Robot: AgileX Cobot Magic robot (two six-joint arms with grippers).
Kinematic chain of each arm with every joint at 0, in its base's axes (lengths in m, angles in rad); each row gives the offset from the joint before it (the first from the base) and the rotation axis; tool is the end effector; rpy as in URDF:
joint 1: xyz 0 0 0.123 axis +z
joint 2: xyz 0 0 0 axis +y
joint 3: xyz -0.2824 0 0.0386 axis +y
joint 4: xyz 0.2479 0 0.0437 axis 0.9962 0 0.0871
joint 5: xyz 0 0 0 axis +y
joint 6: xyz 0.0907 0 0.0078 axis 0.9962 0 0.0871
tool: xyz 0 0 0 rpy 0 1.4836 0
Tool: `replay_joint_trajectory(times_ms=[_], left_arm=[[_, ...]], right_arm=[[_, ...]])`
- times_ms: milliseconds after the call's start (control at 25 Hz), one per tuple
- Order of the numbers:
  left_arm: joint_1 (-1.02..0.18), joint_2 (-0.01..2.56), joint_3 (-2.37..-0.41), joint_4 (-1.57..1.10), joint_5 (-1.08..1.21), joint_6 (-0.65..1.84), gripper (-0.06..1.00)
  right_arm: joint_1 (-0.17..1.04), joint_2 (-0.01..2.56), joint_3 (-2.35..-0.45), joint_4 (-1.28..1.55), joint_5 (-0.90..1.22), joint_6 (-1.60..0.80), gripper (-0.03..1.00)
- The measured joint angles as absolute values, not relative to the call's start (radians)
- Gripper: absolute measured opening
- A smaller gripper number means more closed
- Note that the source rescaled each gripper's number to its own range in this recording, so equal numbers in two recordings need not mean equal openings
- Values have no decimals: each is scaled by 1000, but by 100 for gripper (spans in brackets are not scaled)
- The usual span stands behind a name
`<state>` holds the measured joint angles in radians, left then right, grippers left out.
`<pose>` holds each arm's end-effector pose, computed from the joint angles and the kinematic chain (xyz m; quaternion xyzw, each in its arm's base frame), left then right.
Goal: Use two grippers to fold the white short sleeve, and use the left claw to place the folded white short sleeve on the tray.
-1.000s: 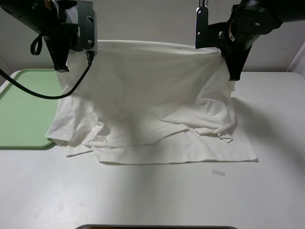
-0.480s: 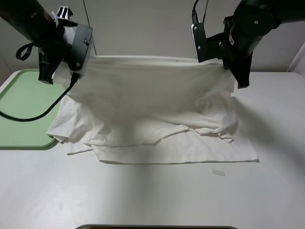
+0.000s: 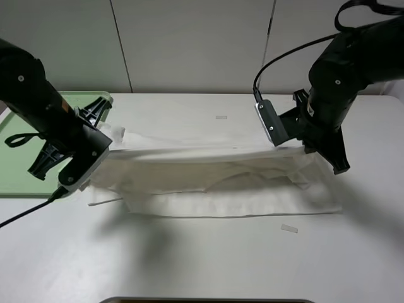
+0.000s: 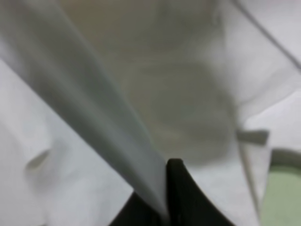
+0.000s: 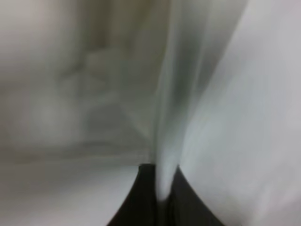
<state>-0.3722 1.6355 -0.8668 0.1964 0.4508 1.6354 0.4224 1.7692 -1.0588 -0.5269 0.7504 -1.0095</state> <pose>0.2864 -0.1035 0.1795 0.8606 0.4569 0.1769 0.1387 0.3162 0.1078 0.1813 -0.7604 0.6120 -0.2146 0.0344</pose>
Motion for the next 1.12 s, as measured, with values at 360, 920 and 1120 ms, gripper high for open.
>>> replay_joint_trajectory(times_ms=[360,920,1120], left_arm=[[-372,1635,-781,137,423,1647,7],[-359,1635,-772,12,403,1644,77],[-359,1552,-772,10,206,1435,79]], right_arm=[[431,1767,-947,-506,750,-969,0],[409,1766,-939,-269,883,-918,98],[409,1755,-939,-312,884,-820,100]])
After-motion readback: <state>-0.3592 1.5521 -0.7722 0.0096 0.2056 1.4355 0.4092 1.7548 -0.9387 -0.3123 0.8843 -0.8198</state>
